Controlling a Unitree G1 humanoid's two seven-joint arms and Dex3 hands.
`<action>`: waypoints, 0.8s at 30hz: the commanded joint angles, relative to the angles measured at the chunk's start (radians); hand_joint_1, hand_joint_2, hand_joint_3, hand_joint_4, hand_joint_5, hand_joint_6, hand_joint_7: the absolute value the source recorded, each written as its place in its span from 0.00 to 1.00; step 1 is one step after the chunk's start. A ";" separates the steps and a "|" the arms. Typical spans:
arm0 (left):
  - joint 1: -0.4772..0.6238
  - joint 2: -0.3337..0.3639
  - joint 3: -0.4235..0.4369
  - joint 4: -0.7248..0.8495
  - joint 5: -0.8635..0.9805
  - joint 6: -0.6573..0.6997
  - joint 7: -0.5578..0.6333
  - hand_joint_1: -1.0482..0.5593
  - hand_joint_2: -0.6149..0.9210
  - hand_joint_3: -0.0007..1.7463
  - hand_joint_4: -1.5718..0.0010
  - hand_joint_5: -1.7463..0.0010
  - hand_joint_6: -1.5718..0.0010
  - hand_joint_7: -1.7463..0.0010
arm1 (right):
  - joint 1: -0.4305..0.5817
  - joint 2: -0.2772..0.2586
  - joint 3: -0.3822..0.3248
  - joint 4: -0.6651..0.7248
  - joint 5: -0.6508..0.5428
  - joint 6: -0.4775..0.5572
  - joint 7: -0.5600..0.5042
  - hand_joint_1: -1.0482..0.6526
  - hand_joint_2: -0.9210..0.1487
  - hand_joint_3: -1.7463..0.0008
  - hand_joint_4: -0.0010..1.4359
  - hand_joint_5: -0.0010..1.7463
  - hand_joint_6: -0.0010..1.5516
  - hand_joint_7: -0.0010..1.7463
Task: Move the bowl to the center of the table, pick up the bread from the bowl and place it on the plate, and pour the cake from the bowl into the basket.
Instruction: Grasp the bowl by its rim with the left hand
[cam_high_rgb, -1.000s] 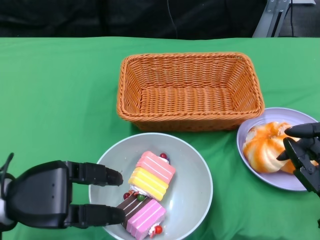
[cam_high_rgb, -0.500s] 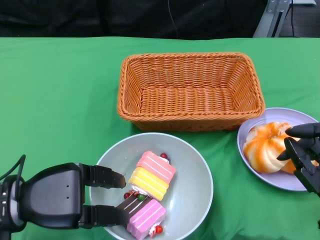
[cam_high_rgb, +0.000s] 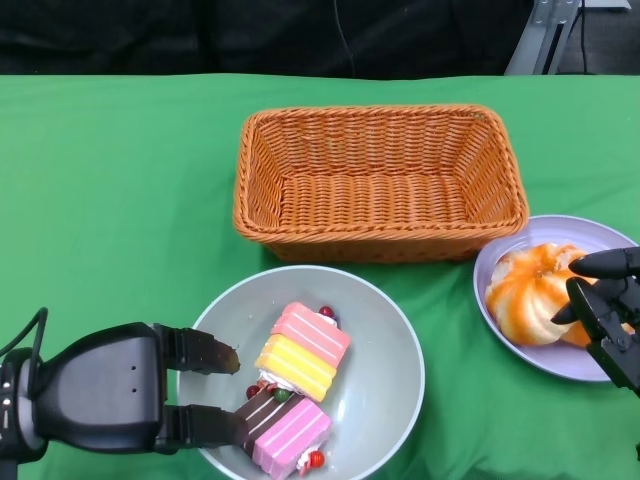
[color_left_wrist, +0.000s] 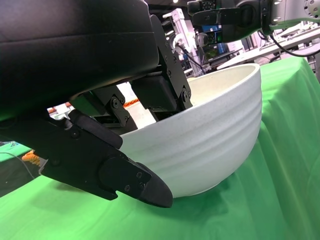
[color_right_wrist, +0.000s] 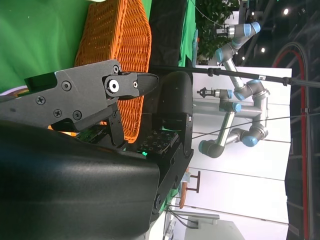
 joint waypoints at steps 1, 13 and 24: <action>0.003 0.027 -0.003 0.013 -0.001 -0.015 -0.010 0.33 0.89 0.00 0.40 0.99 0.36 1.00 | 0.010 -0.005 -0.010 -0.019 0.002 0.005 -0.009 0.51 0.00 0.86 0.45 0.86 0.45 0.61; 0.013 0.029 0.000 0.008 -0.002 -0.010 -0.031 0.32 0.90 0.00 0.40 1.00 0.35 1.00 | 0.016 -0.005 -0.010 -0.029 0.020 0.005 0.006 0.52 0.00 0.86 0.46 0.87 0.45 0.61; 0.018 0.010 -0.003 0.000 -0.030 -0.038 -0.087 0.31 0.91 0.01 0.41 1.00 0.33 0.99 | 0.022 -0.001 -0.011 -0.031 0.016 0.003 0.005 0.52 0.00 0.84 0.46 0.87 0.45 0.61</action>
